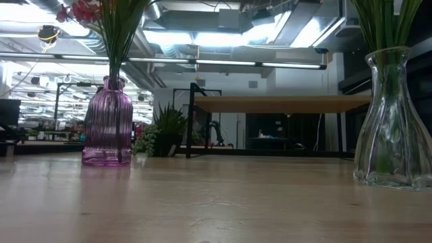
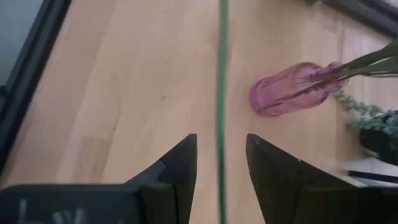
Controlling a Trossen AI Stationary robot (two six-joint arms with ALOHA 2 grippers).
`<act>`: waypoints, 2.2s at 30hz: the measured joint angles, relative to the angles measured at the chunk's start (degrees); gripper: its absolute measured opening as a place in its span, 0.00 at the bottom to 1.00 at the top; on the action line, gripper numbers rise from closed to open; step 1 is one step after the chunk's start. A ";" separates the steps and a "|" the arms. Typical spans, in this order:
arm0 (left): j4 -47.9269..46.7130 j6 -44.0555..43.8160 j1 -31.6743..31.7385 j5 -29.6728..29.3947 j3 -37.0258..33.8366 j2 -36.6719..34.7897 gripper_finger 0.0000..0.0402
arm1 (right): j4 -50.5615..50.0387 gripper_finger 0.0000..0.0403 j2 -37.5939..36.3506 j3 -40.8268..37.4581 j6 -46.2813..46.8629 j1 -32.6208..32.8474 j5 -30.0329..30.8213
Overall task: Pick and place flowers into a vace then onto a shelf
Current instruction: Put the red flower into the violet vase
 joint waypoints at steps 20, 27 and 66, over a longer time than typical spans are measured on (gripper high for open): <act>-0.02 1.06 -0.24 -1.39 0.00 -0.02 0.01 | -1.55 0.02 0.02 -0.09 1.03 -0.09 -2.30; 0.15 1.25 -0.50 -3.73 0.00 -0.02 0.01 | -3.57 0.01 0.02 -0.09 1.26 -0.09 -2.34; 3.06 1.65 -19.78 -44.83 0.04 -11.29 0.13 | -5.22 0.00 0.11 -0.09 7.24 0.47 -1.64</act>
